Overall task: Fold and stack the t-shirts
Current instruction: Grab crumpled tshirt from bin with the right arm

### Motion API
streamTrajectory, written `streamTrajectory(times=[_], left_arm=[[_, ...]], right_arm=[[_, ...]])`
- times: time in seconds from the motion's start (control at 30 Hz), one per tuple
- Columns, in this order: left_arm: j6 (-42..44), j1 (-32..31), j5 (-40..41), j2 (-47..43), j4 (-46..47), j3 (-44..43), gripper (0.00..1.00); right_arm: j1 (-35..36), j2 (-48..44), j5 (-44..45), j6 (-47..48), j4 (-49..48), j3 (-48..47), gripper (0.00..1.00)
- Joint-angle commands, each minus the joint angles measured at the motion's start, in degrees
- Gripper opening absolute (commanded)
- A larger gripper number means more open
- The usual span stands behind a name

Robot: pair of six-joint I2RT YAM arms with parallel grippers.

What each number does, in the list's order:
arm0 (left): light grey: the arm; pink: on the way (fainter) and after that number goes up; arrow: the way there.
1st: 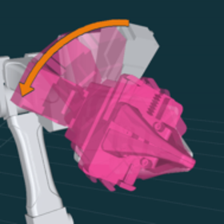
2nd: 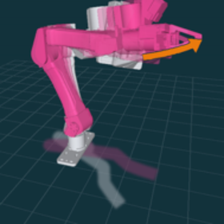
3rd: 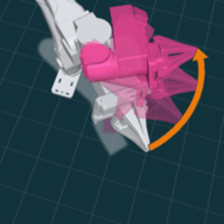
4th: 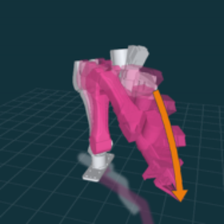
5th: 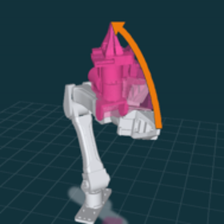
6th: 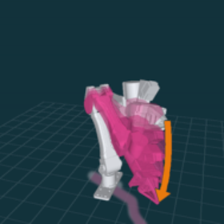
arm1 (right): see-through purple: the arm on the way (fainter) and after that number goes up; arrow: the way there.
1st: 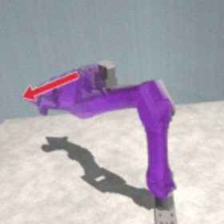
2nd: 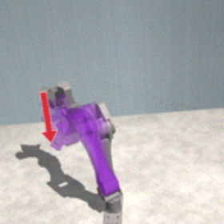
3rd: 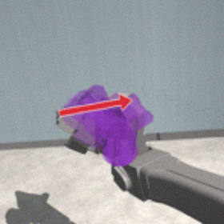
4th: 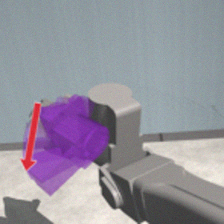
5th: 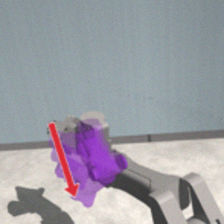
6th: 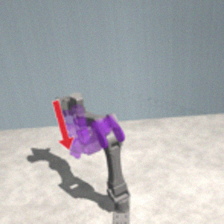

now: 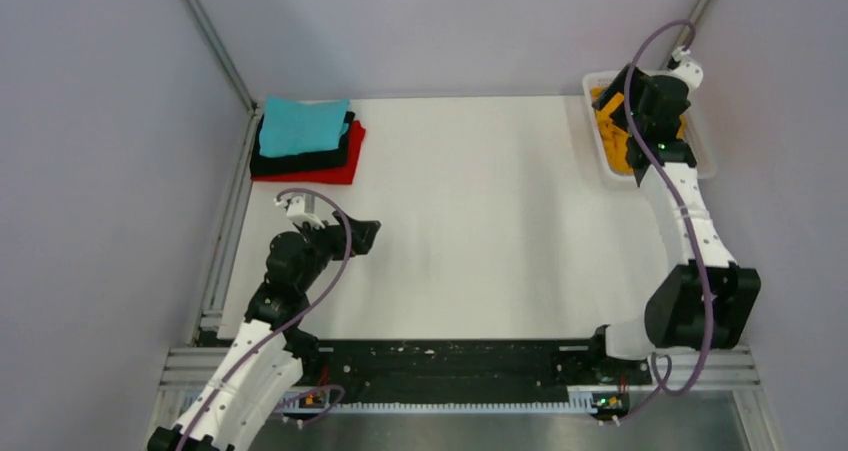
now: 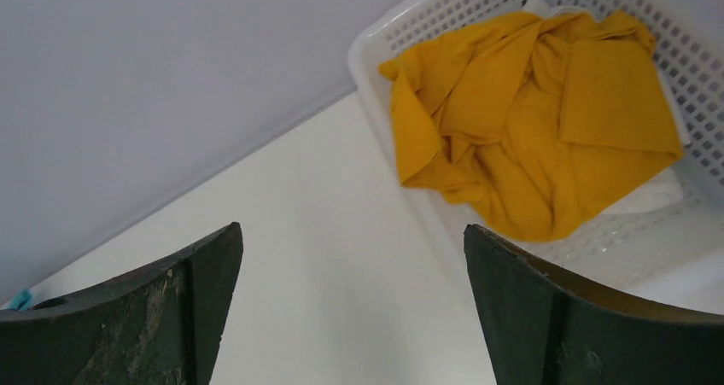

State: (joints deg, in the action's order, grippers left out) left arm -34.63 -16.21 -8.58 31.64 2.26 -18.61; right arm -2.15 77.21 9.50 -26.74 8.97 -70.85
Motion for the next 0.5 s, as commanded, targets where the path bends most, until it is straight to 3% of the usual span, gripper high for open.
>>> streamTrajectory(times=[0.0, 0.2, 0.37, 0.47], left_arm=[[1.1, 0.1, 2.3, 1.1, 2.0, 0.1, 0.99], [1.8, 0.1, 2.8, 5.4, 1.6, -1.2, 0.99], [2.2, 0.0, 4.6, 6.8, 0.3, -1.8, 0.99], [2.1, 0.0, 5.7, 6.8, 0.7, -1.4, 0.99]], right_arm=[[-5.0, 12.7, 0.2, 4.8, -1.3, -10.6, 0.99], [-5.4, 35.8, -1.1, 6.7, 4.1, -32.4, 0.98], [-5.4, 49.7, 1.5, 5.4, 6.5, -46.3, 0.94], [-5.6, 55.4, 2.5, 3.5, 6.6, -50.9, 0.85]])
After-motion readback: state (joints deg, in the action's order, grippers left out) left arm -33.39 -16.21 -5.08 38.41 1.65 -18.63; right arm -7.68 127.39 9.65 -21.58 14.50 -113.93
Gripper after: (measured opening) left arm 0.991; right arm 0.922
